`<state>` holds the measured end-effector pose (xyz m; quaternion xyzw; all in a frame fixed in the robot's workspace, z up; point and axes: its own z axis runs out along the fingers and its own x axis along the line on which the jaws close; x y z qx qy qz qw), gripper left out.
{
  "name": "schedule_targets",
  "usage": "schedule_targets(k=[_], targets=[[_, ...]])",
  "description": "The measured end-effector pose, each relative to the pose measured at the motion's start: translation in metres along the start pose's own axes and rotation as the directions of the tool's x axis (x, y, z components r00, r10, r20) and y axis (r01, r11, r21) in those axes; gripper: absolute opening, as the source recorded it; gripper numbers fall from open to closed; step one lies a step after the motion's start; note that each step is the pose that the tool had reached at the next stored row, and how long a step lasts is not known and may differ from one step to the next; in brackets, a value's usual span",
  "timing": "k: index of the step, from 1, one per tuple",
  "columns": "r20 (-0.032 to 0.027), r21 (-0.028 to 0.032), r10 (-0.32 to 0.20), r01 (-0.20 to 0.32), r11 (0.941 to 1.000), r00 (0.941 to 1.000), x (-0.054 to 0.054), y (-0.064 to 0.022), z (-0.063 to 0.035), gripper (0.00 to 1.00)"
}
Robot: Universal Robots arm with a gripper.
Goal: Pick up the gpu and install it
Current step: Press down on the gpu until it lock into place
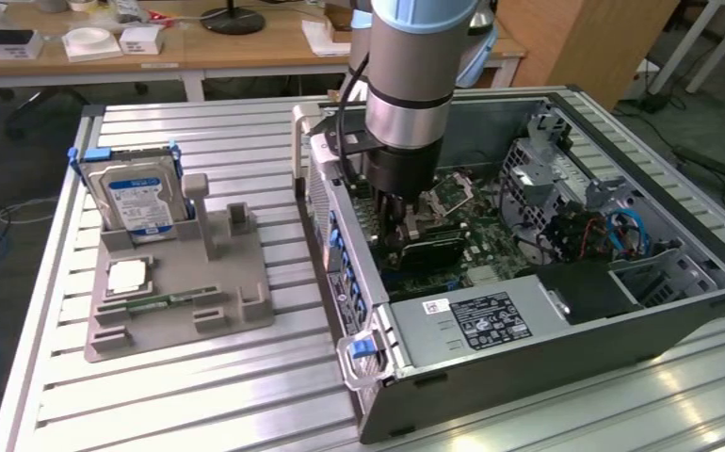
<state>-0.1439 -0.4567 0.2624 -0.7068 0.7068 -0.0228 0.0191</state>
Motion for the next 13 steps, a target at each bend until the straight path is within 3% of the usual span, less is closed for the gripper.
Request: schedule_targets(k=[13], targets=[[0.0001,0.0001,0.000,0.000,1.0000,1.0000,0.0000,-0.0005,-0.0084,0.10]])
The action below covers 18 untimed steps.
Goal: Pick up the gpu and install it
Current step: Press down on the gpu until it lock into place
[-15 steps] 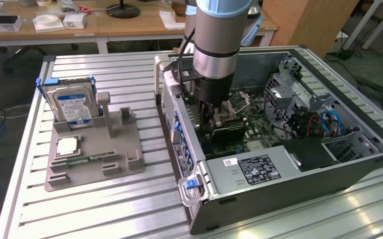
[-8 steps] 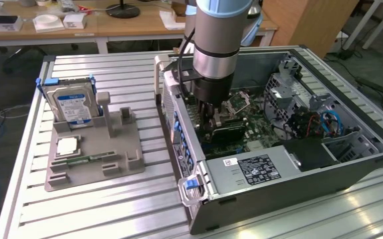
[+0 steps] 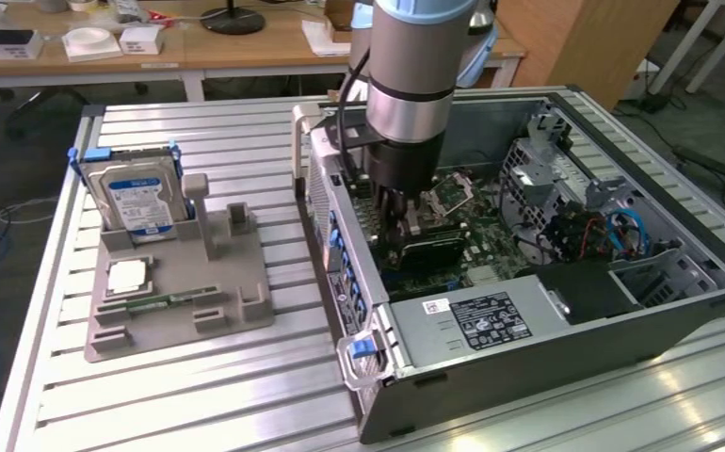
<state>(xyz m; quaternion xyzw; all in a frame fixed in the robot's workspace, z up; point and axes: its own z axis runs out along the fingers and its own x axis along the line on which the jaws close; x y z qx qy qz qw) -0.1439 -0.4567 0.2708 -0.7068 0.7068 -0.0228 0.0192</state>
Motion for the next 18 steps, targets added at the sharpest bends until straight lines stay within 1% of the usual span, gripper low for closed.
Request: schedule_targets(k=[12,18], targets=[[0.0000,0.0000,0.000,0.000,1.0000,1.0000,0.000,-0.0006,-0.0096,0.10],[0.0000,0.0000,0.000,0.000,1.0000,1.0000,0.000,-0.0009,-0.0160,0.10]])
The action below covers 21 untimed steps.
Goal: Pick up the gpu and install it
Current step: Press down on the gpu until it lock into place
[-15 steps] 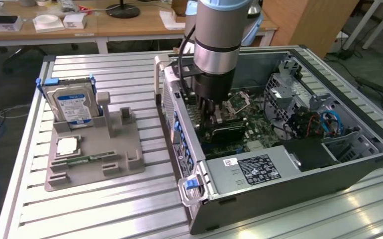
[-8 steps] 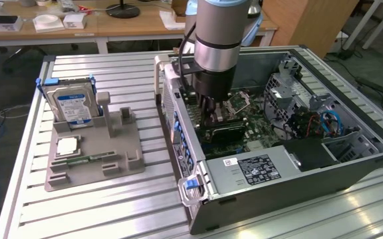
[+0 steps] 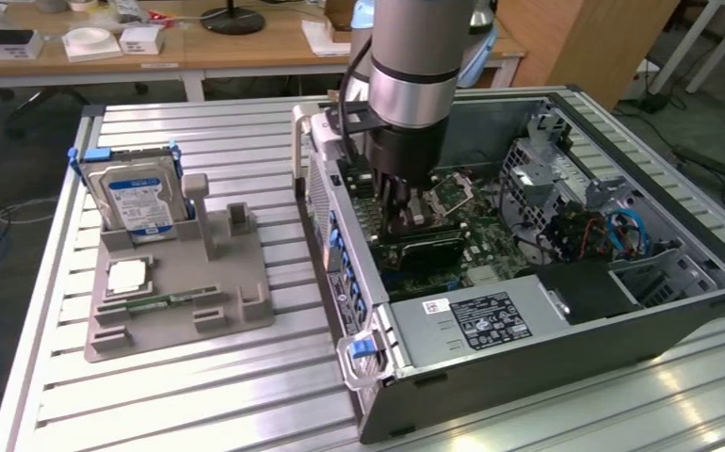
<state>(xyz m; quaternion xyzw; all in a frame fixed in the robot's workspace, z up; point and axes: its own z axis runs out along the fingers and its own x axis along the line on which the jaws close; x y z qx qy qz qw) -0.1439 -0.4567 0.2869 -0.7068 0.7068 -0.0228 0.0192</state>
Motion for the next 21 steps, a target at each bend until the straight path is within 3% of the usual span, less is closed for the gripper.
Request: schedule_targets(k=[5,6,7,8,10,11,21], targets=[[0.0008,0.0000,0.000,0.000,1.0000,1.0000,0.0000,-0.0002,-0.0030,0.10],[0.0007,-0.0015,0.000,0.000,1.0000,1.0000,0.0000,-0.0002,-0.0031,0.10],[0.0006,-0.0069,0.000,0.000,1.0000,1.0000,0.0000,-0.0004,-0.0032,0.10],[0.0006,-0.0199,0.000,0.000,0.9998,1.0000,0.0000,-0.0006,-0.0032,0.10],[0.0006,-0.0554,0.000,0.000,0.9985,1.0000,0.0001,-0.0015,-0.0032,0.10],[0.0007,-0.0689,0.000,0.000,0.9976,1.0000,0.0000,-0.0022,-0.0031,0.10],[0.0007,-0.1626,-0.001,0.001,0.9867,1.0000,0.0000,-0.0036,-0.0031,0.10]])
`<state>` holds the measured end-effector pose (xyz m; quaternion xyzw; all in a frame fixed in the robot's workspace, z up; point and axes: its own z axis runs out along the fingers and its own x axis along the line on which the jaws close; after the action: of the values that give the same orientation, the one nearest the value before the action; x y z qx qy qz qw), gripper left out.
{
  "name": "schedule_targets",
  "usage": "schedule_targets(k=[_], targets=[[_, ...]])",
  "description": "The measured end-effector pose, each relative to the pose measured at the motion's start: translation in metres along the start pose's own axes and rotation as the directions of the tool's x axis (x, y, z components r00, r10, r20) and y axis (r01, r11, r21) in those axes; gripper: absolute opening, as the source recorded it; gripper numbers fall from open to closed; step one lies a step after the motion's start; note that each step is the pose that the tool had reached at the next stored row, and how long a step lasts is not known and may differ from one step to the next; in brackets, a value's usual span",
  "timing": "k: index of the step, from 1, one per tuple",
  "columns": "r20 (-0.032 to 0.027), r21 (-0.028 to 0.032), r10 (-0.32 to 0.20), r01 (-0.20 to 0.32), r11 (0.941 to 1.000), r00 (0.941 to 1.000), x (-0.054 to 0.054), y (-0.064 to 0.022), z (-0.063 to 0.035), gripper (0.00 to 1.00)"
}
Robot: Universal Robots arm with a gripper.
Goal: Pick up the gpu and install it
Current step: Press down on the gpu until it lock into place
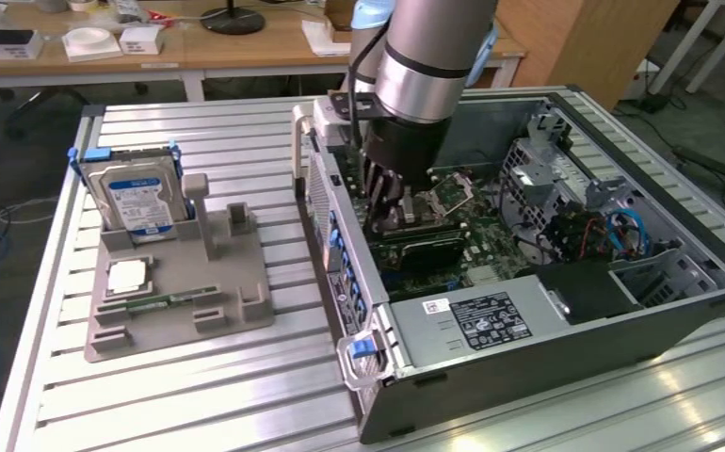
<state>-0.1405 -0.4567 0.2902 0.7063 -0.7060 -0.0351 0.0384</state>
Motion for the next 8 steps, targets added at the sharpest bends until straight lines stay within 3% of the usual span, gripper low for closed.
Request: schedule_targets(k=[2,8], targets=[[0.0000,-0.0143,0.000,0.000,0.9999,1.0000,0.0000,0.0000,0.0000,0.10],[0.0000,-0.0158,0.000,0.000,0.9999,1.0000,0.0000,0.0000,0.0000,0.10]])
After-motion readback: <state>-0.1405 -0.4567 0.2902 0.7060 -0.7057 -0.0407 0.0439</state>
